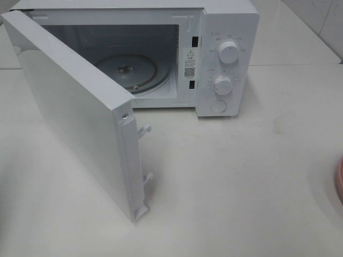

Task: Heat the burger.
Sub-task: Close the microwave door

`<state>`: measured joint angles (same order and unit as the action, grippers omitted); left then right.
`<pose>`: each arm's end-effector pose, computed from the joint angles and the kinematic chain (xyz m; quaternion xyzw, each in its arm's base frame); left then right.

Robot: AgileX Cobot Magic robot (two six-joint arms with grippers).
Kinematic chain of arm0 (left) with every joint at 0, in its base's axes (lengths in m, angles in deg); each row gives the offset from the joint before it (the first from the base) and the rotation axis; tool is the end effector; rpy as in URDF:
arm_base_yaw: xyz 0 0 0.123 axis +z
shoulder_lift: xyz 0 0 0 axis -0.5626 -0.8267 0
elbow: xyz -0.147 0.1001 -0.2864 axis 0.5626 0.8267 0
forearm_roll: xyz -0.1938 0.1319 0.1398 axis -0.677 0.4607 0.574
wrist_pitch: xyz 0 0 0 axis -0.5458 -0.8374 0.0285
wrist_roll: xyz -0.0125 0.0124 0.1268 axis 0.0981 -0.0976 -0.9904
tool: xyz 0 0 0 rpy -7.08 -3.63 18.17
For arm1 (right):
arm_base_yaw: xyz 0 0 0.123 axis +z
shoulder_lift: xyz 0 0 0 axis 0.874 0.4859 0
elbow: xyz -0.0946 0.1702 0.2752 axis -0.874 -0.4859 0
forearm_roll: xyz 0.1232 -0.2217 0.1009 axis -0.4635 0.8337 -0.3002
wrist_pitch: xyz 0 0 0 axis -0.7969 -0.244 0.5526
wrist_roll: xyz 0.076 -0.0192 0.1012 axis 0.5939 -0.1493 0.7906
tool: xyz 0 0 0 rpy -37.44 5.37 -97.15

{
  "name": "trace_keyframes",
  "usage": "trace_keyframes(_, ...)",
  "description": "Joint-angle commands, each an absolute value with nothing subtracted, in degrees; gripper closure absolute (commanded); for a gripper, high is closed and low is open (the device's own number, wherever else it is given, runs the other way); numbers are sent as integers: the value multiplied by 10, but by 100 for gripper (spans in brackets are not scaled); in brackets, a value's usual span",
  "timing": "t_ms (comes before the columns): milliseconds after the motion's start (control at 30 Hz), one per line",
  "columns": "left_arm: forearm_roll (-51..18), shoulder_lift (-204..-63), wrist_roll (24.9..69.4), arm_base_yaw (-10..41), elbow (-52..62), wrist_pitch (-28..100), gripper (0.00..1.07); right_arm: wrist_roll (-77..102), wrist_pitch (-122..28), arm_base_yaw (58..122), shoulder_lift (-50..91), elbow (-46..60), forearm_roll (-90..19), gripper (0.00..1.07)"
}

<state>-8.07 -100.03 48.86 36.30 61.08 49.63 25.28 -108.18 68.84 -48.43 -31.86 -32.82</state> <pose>0.1403 0.0056 0.2612 -0.0430 0.7852 -0.0087 0.6177 -0.0030 -0.0054 0.2775 0.0049 0.8371 0.0559 0.5442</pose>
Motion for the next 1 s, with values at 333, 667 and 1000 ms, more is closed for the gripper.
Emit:
trace_keyframes(333, 18, -1143, 540, 315, 641, 714, 107, 253, -1074, 686, -500, -320, -328, 32)
trace_keyframes(667, 57, -1258, 577, 284, 639, 811, 107, 253, -1074, 686, -500, -320, -328, 32)
trace_keyframes(1000, 58, -1373, 577, 228, 619, 875, 107, 253, -1074, 686, -500, -320, -328, 32)
